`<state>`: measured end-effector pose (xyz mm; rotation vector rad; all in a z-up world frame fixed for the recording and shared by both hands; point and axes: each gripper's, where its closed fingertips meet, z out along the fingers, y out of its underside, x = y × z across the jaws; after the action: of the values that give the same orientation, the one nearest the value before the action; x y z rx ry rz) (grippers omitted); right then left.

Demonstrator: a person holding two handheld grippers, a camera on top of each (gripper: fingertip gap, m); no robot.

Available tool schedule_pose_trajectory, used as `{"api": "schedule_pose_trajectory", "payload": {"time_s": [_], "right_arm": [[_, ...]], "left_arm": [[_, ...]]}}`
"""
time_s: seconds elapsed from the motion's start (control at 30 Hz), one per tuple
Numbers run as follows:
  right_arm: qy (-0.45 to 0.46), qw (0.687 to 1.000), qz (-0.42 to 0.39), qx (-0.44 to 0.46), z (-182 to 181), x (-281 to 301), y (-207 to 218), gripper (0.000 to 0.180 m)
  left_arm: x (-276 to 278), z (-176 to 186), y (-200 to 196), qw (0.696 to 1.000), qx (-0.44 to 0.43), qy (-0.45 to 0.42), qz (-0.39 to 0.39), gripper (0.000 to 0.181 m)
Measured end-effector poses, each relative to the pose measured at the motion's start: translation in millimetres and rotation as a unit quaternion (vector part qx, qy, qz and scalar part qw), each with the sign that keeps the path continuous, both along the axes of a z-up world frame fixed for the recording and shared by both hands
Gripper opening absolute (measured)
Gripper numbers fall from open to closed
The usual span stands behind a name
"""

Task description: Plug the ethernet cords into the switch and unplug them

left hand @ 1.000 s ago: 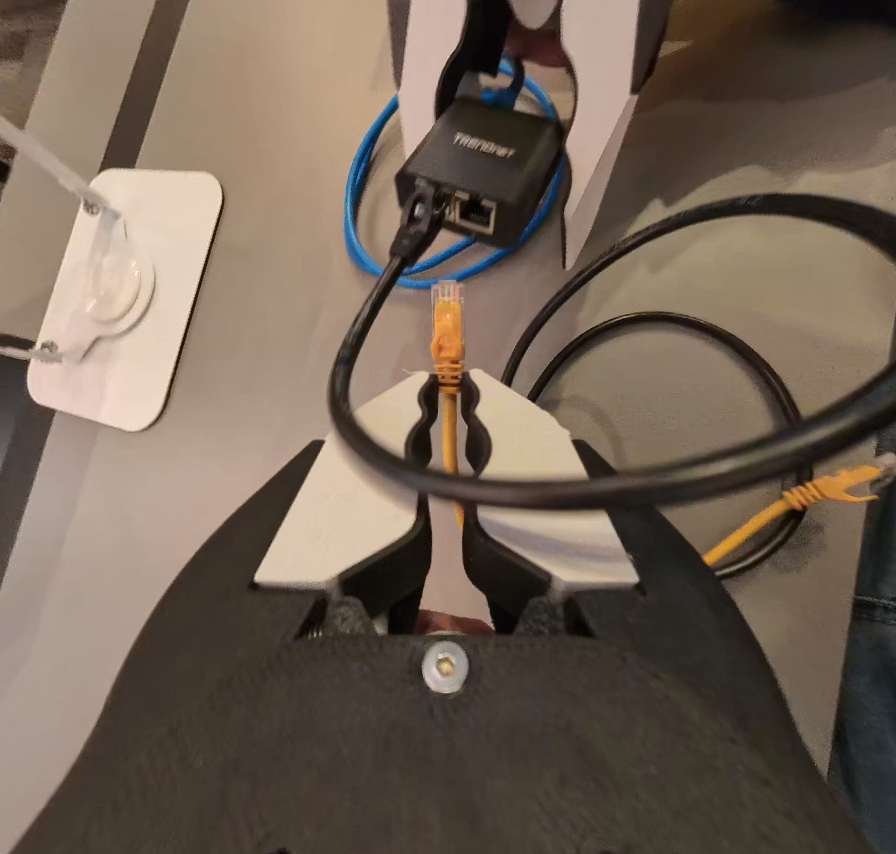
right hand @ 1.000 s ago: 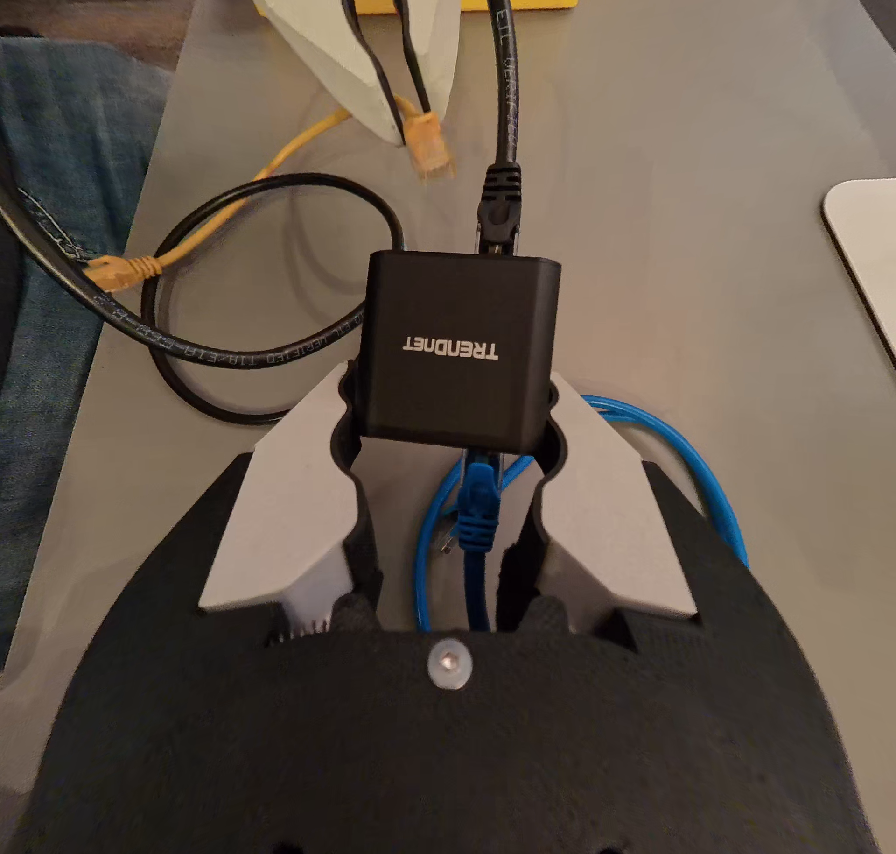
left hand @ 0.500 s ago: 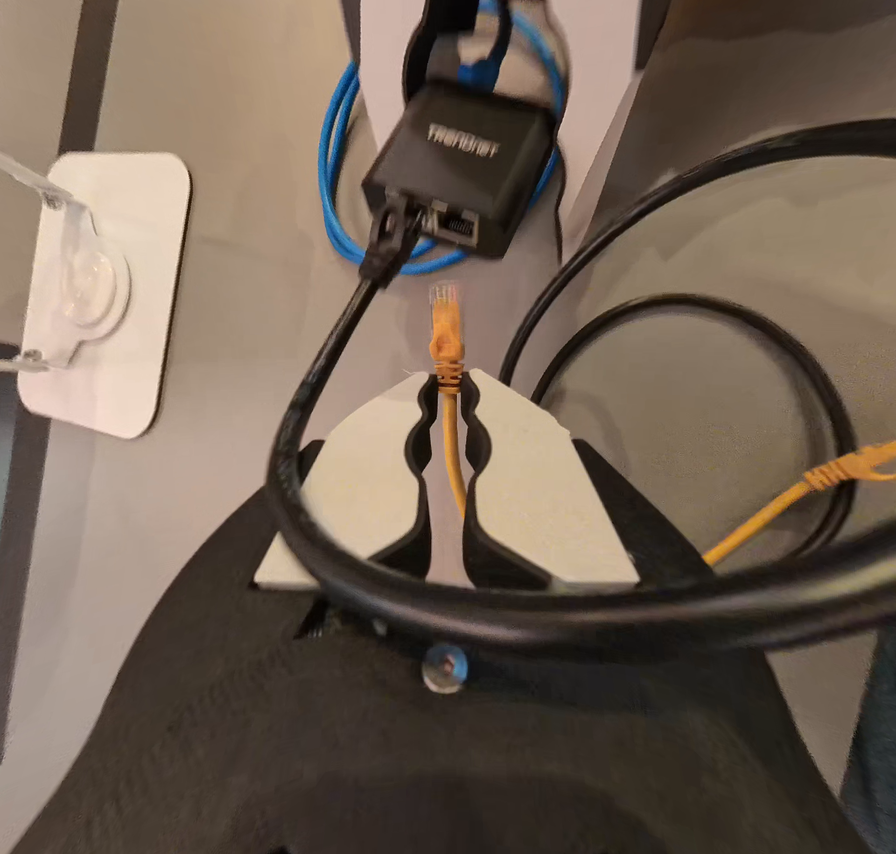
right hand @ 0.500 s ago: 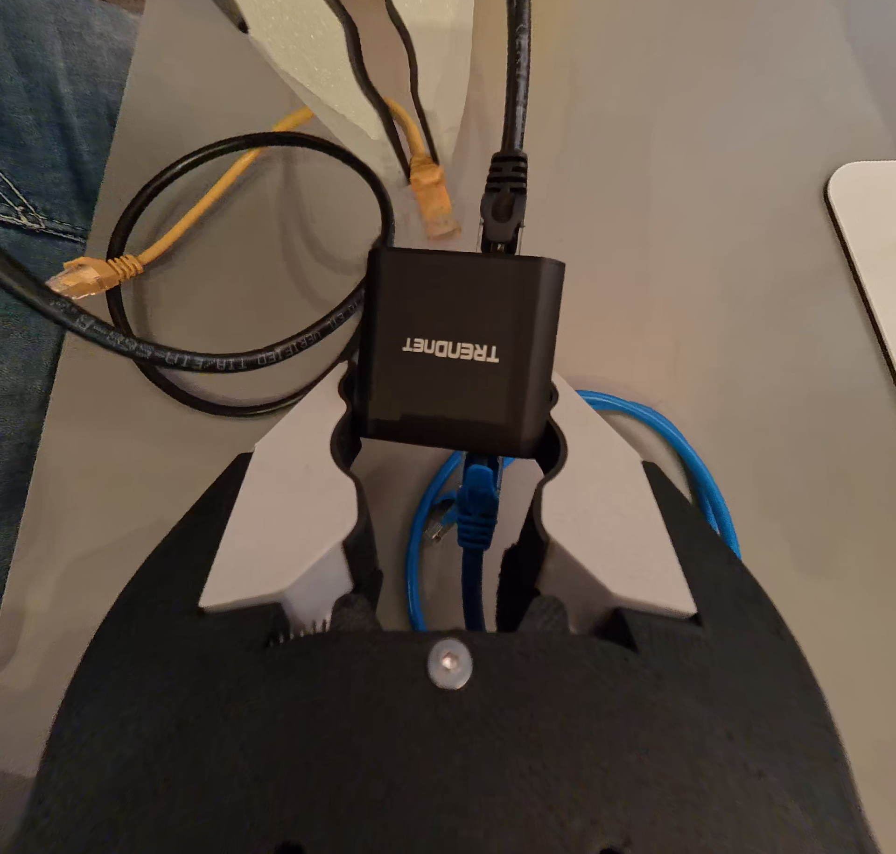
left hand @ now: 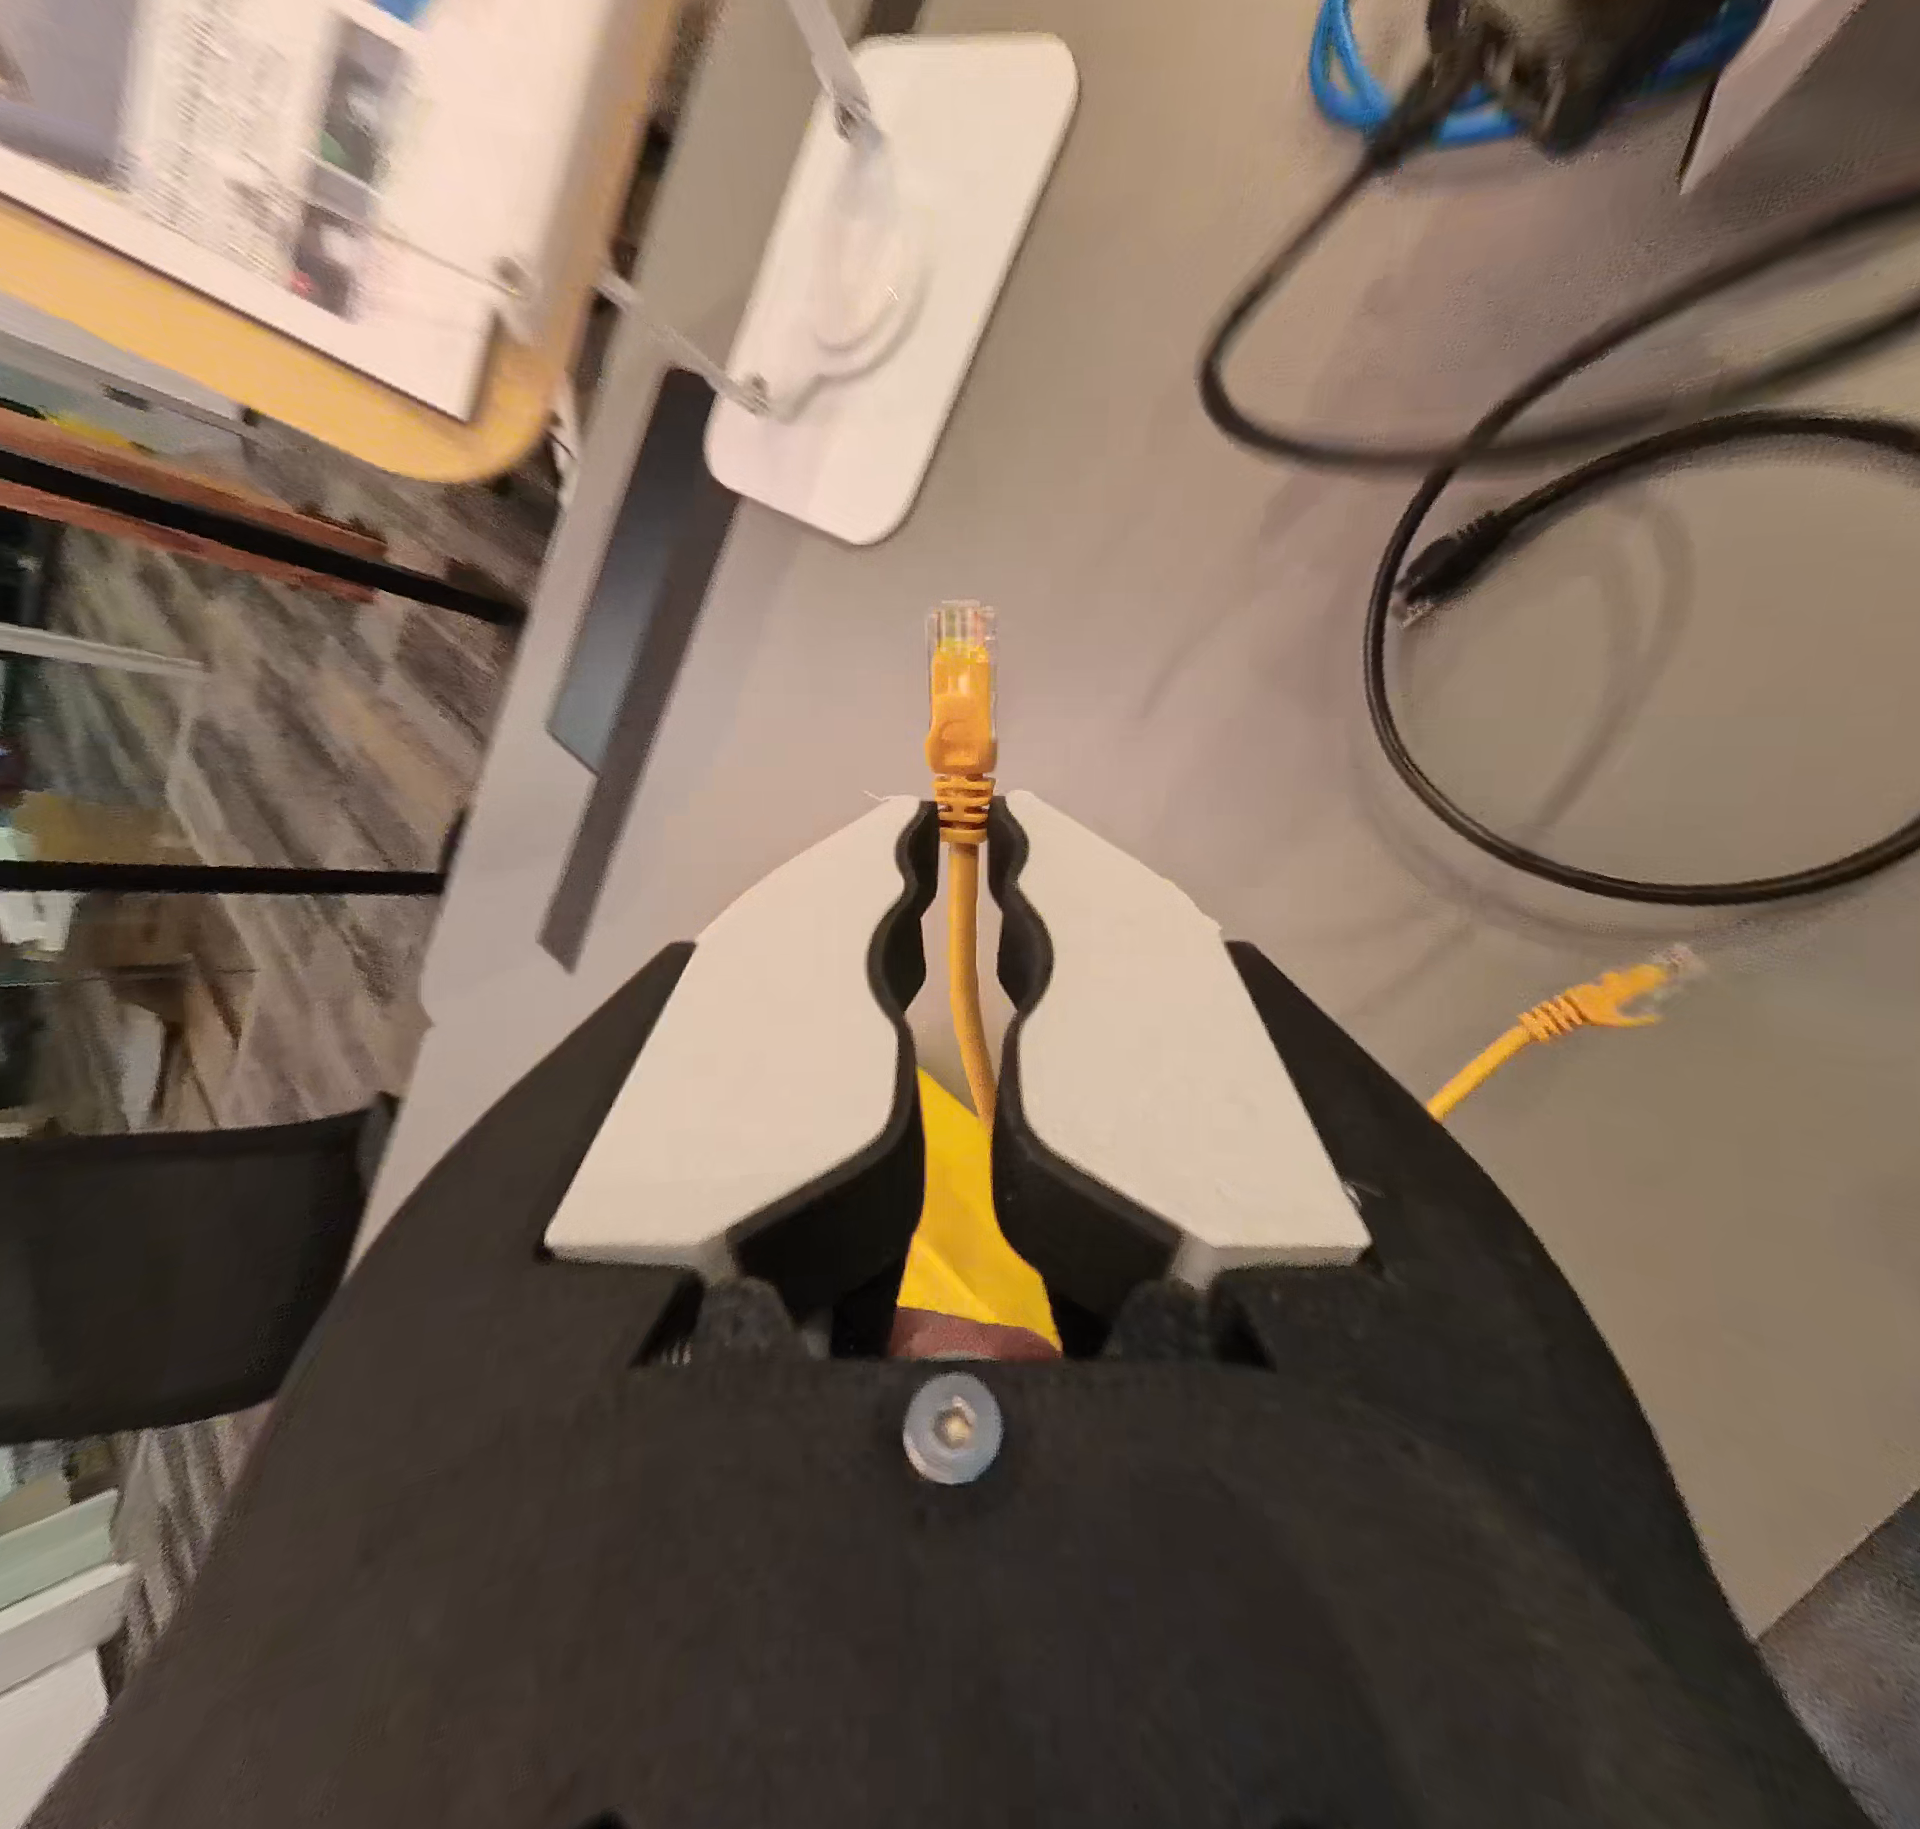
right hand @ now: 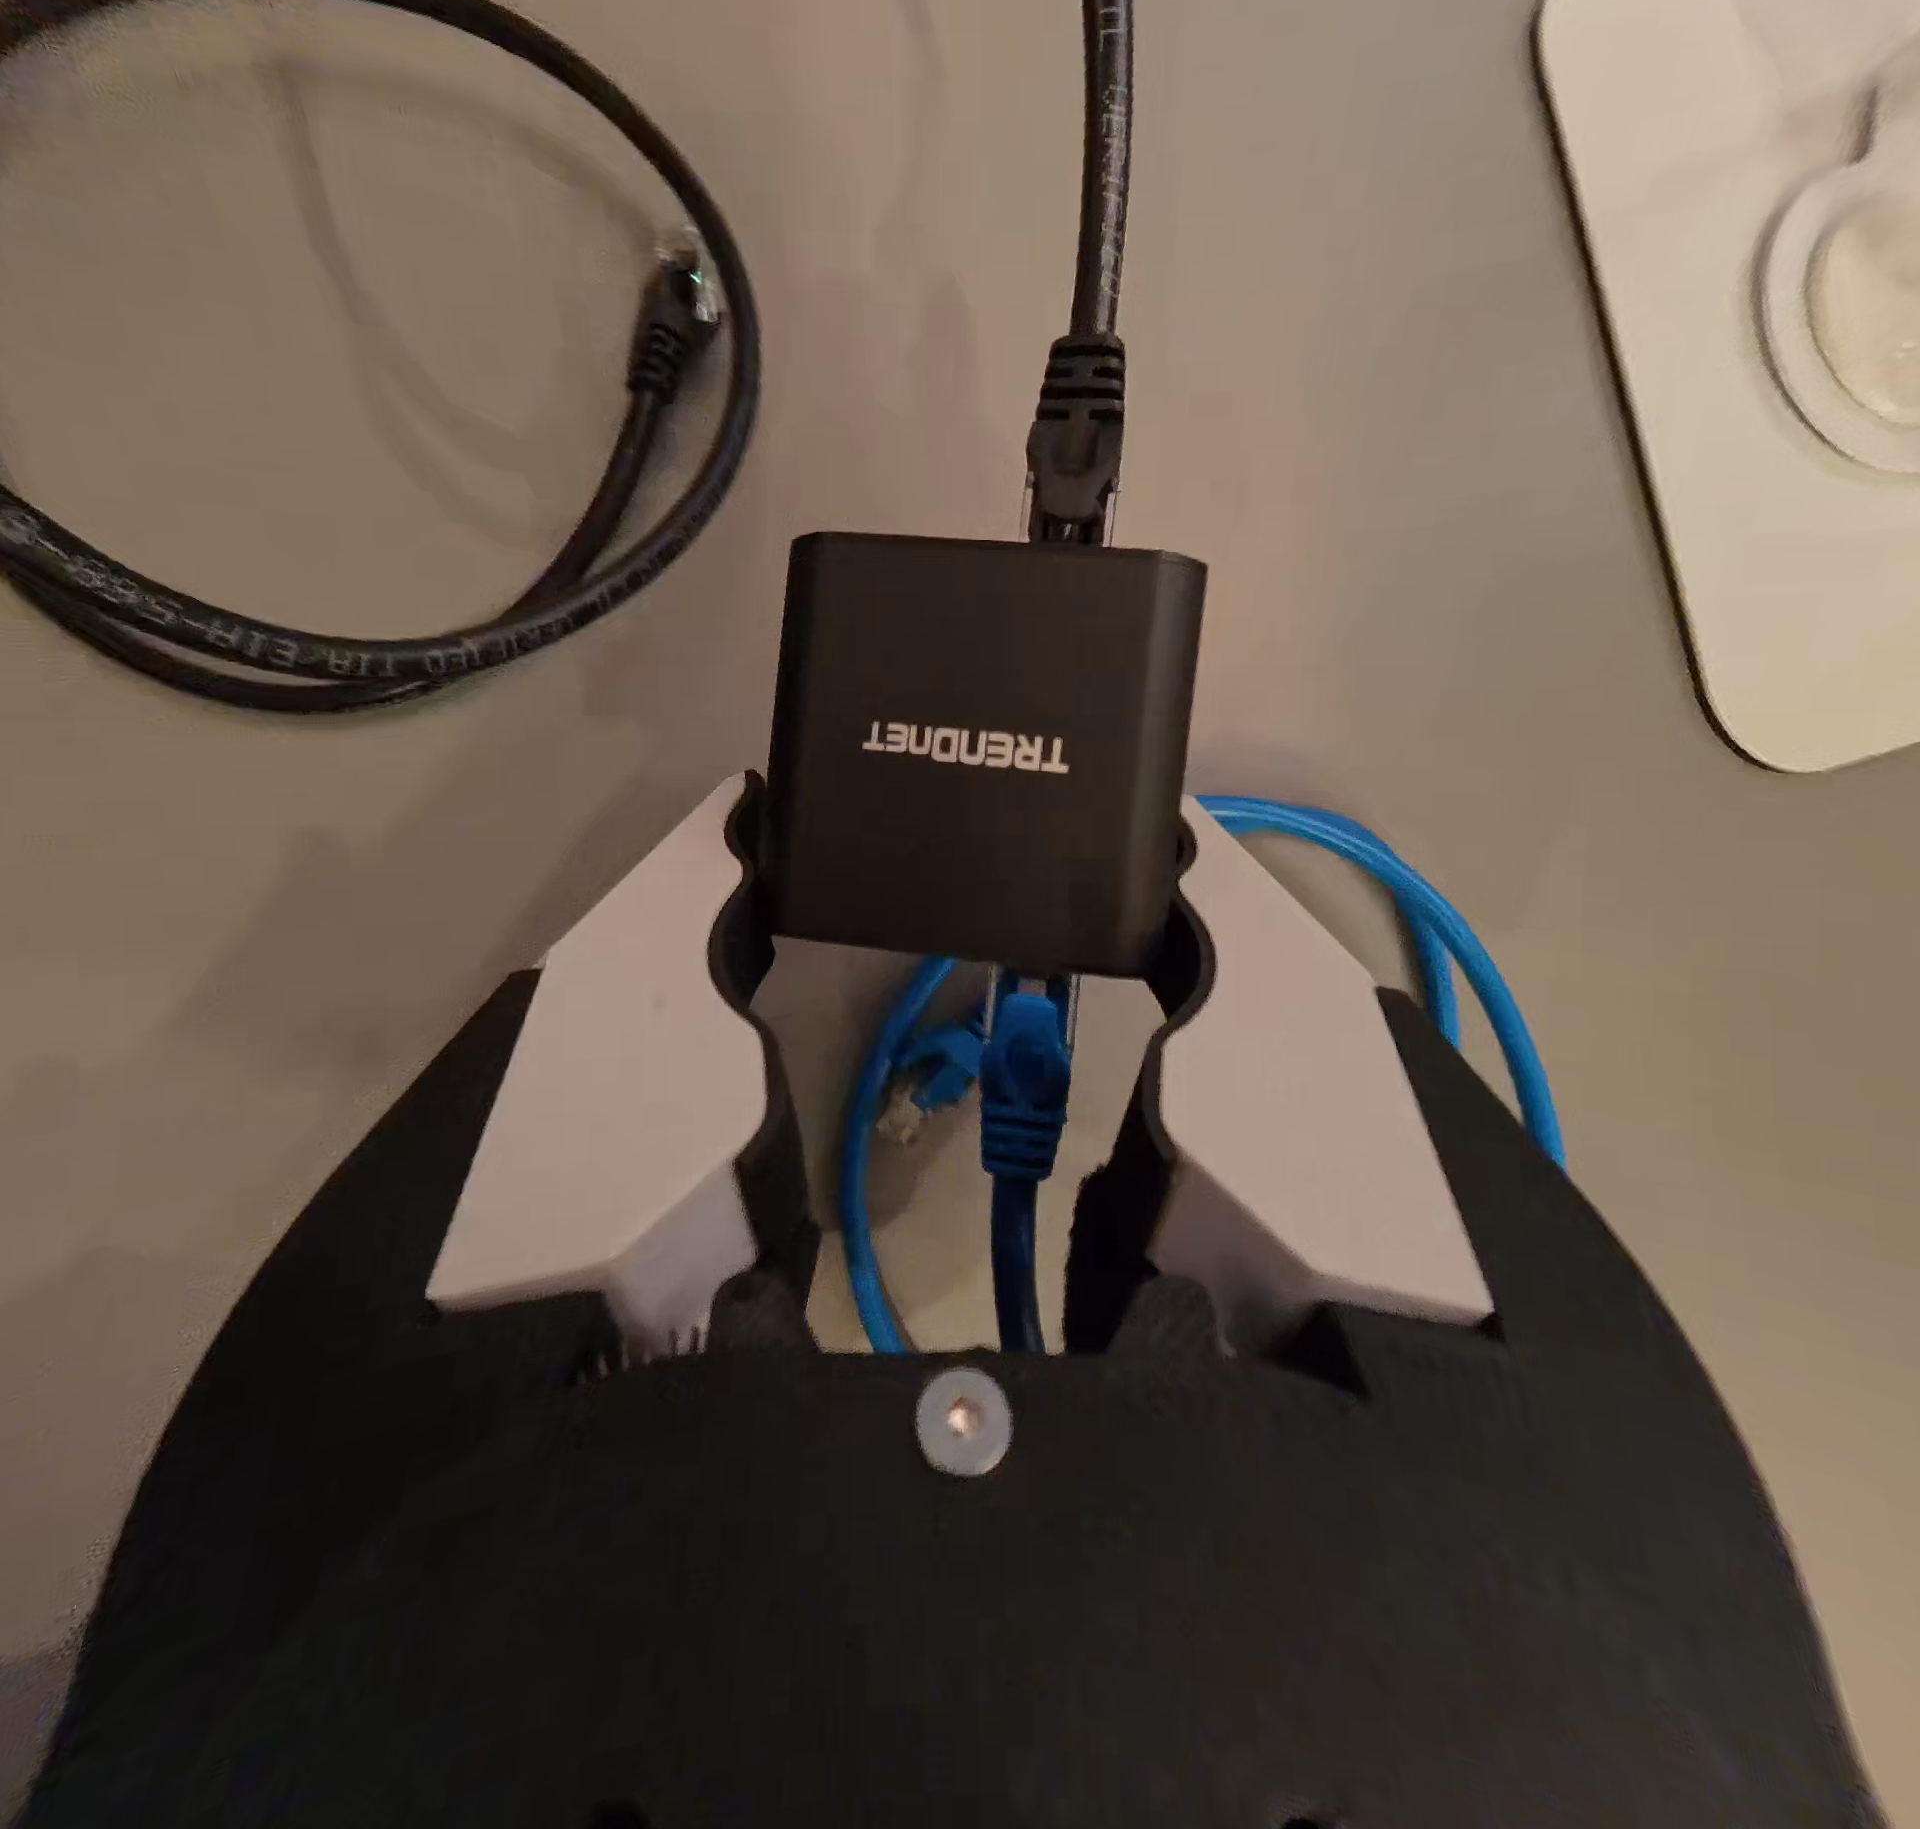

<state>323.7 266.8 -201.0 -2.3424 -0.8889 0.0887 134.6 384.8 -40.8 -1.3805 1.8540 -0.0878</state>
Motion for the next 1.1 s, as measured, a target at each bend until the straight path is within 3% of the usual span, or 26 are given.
{"api": "schedule_pose_trajectory", "payload": {"time_s": [0.17, 0.27, 0.33, 0.47, 0.6, 0.67, 0.8, 0.97, 1.1], "right_arm": [[-0.002, 0.999, 0.029, -0.018, -9, -16, 5, 0.070], [-0.007, 0.999, 0.032, -0.020, -15, -19, 7, 0.070], [0.000, 0.999, 0.034, -0.018, -15, -20, 6, 0.070], [0.005, 0.999, 0.040, -0.019, -18, -18, -1, 0.070], [-0.001, 0.999, 0.040, -0.032, -27, -13, -7, 0.070], [0.007, 0.999, 0.041, -0.032, -28, -15, -7, 0.070], [0.010, 0.998, 0.044, -0.031, -28, -18, -6, 0.070], [0.007, 0.999, 0.044, -0.031, -28, -19, -6, 0.070], [0.008, 0.999, 0.043, -0.030, -27, -18, -6, 0.070]], "left_arm": [[30, 59, -34, 0.997, 0.054, -0.002, -0.062, 0.009], [59, 62, -62, 0.991, 0.071, 0.019, -0.111, 0.009], [71, 36, -69, 0.987, 0.064, 0.056, -0.132, 0.009], [73, -63, -74, 0.973, -0.015, 0.140, -0.183, 0.009], [71, -130, -73, 0.965, -0.078, 0.153, -0.197, 0.009], [74, -145, -71, 0.968, -0.097, 0.136, -0.187, 0.009], [75, -160, -66, 0.975, -0.048, 0.122, -0.178, 0.010], [73, -168, -65, 0.973, 0.060, 0.125, -0.186, 0.017], [77, -152, -64, 0.962, 0.174, 0.074, -0.195, 0.024]]}}
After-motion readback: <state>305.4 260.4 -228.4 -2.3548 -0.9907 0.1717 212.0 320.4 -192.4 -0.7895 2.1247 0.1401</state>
